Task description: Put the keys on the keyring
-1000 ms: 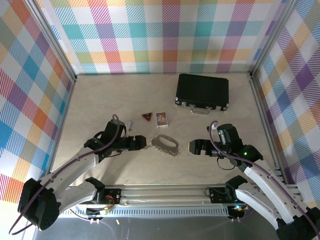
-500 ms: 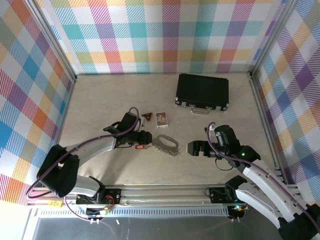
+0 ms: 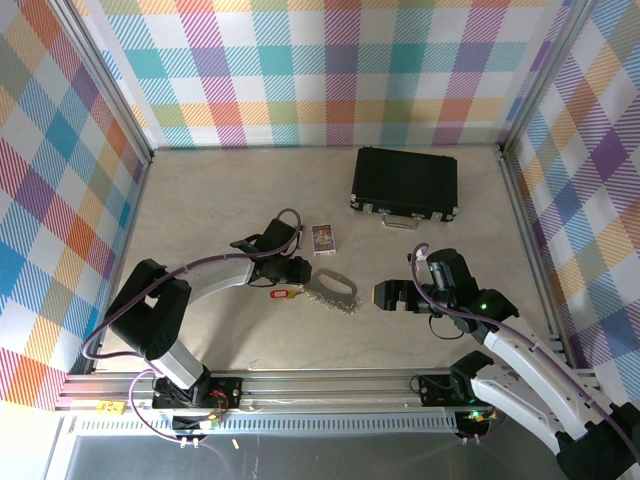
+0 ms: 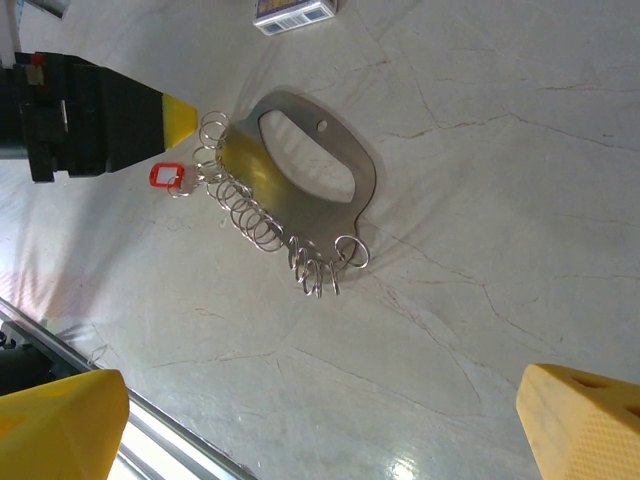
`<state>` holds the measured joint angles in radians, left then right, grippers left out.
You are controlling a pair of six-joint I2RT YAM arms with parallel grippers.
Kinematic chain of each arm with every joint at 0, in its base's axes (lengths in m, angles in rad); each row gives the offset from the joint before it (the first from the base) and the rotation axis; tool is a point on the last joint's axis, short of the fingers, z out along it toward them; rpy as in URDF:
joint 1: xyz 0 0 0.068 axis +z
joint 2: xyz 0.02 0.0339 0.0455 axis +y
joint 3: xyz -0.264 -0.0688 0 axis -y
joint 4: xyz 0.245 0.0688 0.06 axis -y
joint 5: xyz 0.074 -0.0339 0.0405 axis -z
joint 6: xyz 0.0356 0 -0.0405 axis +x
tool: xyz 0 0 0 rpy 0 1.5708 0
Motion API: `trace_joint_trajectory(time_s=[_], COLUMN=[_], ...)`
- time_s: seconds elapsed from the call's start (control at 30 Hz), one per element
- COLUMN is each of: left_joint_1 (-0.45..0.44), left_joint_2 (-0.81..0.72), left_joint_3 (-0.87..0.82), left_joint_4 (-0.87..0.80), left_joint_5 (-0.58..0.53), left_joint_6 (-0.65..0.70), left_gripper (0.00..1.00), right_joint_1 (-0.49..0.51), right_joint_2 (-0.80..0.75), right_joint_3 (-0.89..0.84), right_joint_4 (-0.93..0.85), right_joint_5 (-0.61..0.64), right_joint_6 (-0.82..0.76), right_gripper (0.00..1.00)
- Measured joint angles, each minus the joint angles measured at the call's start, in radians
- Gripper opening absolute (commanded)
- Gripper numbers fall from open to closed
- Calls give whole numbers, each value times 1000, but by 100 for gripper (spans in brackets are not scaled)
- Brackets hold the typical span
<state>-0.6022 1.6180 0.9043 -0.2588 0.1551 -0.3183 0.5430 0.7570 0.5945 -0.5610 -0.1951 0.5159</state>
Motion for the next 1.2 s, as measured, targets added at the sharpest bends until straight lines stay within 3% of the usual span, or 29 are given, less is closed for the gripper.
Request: trace_joint_trajectory(time_s=[0.63, 0.97, 1.2], left_joint_1=[-17, -21, -34], left_joint_2=[72, 74, 74], left_joint_3=[35, 69, 77], left_joint_4=[-27, -59, -82], left_joint_5=[-44, -82, -98], left_joint_6=[25, 44, 51], left_gripper=[22, 25, 21], right_joint_1=[0, 0, 0], right_joint_2=[32, 32, 32], right_joint_3=[0, 0, 0], right_joint_4=[30, 37, 45], right_joint_5=[4, 4, 4], right_joint_6=[-6, -7, -7], right_gripper=[99, 99, 99])
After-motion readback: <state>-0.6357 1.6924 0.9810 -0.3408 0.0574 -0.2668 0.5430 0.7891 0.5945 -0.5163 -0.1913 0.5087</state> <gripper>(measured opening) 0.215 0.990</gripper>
